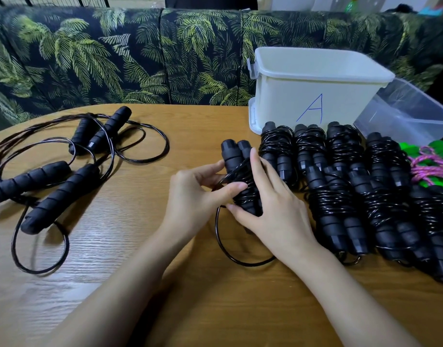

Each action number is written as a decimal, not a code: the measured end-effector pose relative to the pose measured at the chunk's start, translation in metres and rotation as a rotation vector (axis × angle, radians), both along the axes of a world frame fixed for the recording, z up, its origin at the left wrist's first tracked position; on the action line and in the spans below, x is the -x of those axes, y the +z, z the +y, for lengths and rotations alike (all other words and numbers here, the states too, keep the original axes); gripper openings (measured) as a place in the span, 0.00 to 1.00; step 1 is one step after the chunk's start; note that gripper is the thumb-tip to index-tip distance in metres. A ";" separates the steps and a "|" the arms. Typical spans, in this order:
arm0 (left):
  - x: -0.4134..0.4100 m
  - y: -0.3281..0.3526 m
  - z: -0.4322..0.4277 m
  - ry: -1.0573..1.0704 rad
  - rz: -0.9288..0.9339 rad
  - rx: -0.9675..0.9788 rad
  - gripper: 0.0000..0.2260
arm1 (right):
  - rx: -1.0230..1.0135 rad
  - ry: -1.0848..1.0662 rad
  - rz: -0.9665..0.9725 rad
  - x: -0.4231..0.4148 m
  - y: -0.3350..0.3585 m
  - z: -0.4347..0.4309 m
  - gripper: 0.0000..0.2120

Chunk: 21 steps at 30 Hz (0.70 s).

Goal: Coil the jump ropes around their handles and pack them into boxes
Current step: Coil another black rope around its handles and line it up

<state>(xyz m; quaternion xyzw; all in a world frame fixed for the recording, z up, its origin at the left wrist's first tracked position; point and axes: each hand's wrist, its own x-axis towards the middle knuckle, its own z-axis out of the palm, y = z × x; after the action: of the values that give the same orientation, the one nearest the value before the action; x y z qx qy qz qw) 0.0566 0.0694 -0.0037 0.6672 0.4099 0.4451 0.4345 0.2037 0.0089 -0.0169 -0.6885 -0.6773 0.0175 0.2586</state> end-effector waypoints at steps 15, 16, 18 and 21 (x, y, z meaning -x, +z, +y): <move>0.006 -0.002 0.011 -0.043 -0.193 -0.003 0.16 | -0.236 0.078 0.428 -0.001 -0.003 -0.003 0.32; 0.006 -0.002 0.011 -0.052 -0.233 0.018 0.16 | -0.240 0.087 0.448 0.000 -0.003 -0.003 0.32; 0.007 -0.001 0.011 -0.069 -0.303 0.060 0.16 | -0.250 0.113 0.483 0.001 -0.002 -0.003 0.32; 0.007 -0.001 0.012 -0.118 -0.355 0.135 0.18 | -0.252 0.175 0.567 0.002 0.001 -0.005 0.32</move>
<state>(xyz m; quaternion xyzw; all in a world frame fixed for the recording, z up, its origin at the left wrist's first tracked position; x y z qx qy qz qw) 0.0494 0.0813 -0.0043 0.5704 0.3160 0.5010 0.5691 0.2014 0.0038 -0.0156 -0.5579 -0.6319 0.1469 0.5175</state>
